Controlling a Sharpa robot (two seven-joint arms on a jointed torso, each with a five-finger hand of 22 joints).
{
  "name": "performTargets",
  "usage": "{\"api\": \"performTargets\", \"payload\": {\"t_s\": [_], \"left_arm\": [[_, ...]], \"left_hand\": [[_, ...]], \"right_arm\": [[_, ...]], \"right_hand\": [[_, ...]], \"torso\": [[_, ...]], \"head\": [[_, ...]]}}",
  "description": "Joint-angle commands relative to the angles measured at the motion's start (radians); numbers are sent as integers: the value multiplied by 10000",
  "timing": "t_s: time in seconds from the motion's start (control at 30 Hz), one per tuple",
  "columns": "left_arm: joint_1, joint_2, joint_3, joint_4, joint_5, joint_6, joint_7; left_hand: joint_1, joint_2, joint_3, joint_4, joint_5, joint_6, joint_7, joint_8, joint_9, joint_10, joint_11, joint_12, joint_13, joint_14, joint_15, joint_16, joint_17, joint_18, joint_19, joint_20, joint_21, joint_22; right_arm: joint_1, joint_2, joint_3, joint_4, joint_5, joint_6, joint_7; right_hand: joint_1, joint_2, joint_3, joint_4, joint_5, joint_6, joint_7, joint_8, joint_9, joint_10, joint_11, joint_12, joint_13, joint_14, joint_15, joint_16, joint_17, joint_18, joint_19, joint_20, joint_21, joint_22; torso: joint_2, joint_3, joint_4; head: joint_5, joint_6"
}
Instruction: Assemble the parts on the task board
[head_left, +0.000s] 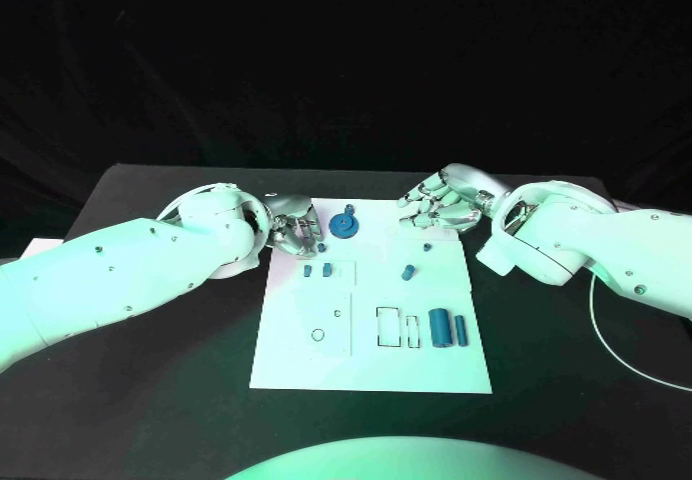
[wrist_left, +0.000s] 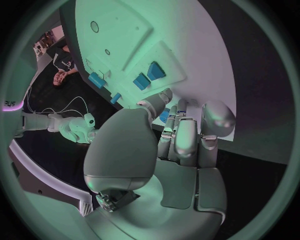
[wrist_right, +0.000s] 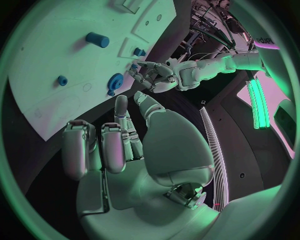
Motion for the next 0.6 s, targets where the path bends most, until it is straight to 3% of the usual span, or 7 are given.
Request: {"api": "performTargets", "payload": {"t_s": [0.03,0.1,0.27,0.4,0.53,0.6], "left_arm": [[34,-229,17,123,685,-522,123],[90,-439,26,196,1470,-887,322],[197,-1048,30,381,4501,-2011,1341],[209,-1441,-26,680,8093,-2921,2603],[154,-1753,-134,1074,12260,-2855,3707],[106,-1886,-172,1235,13636,-2699,4157]], "left_hand": [[44,48,126,-56,-23,45,0,66,-12,-50,-6,-2,29,108,64,-6,10,-90,243,70,-9,32],[225,200,359,-165,-3,377,55,236,34,193,-35,125,77,135,34,103,191,-86,217,73,21,68],[484,440,470,-418,-54,1336,32,768,193,1430,-247,942,447,33,-82,183,307,-35,52,13,-120,46],[364,557,203,-385,-80,1394,20,836,179,1296,-281,1218,645,-657,-87,-748,-1196,206,-495,5,-1657,-828],[129,666,-129,-203,-57,1287,53,840,146,1023,-228,1397,771,-1278,-16,-1473,-2304,401,-1058,64,-3024,-1599],[39,707,-341,-137,-19,1284,37,876,144,1046,-247,1607,886,-1375,-19,-1523,-2398,429,-1170,83,-3210,-1693]], "right_arm": [[9,-74,1,-165,-825,278,-55],[14,-142,1,-223,-1494,506,-178],[20,-322,2,-146,-4008,1113,-647],[14,-427,1,-16,-5678,1466,-996],[-15,-510,-4,104,-6782,1628,-1256],[-36,-527,-10,145,-7194,1696,-1378]], "right_hand": [[331,-61,365,-135,-92,263,192,94,25,-374,75,-1224,-1230,424,107,-155,-143,201,-101,43,-105,-172],[546,-102,740,-273,-264,522,201,165,47,-310,165,-1916,-2147,431,148,-224,-227,215,-101,68,-143,-228],[775,-386,1541,-615,-488,1102,12,245,64,164,69,-2941,-4025,441,129,-338,-352,238,-96,77,-224,-334],[732,-533,1830,-660,-820,1306,-70,216,60,326,47,-3253,-4822,453,106,-364,-371,274,-161,86,-366,-567],[677,-648,2061,-624,-1219,1391,-113,159,48,375,54,-3418,-5335,447,111,-426,-446,299,-195,93,-465,-717],[633,-714,2120,-593,-1271,1395,-124,126,40,335,54,-3489,-5508,431,114,-488,-529,324,-246,97,-548,-855]], "torso": [[-18,-2,5],[-10,3,5],[0,6,11],[5,-7,14],[14,-24,23],[3,-20,16]], "head": [[-21,35],[-16,68],[-64,149],[-139,206],[-210,253],[-226,256]]}}
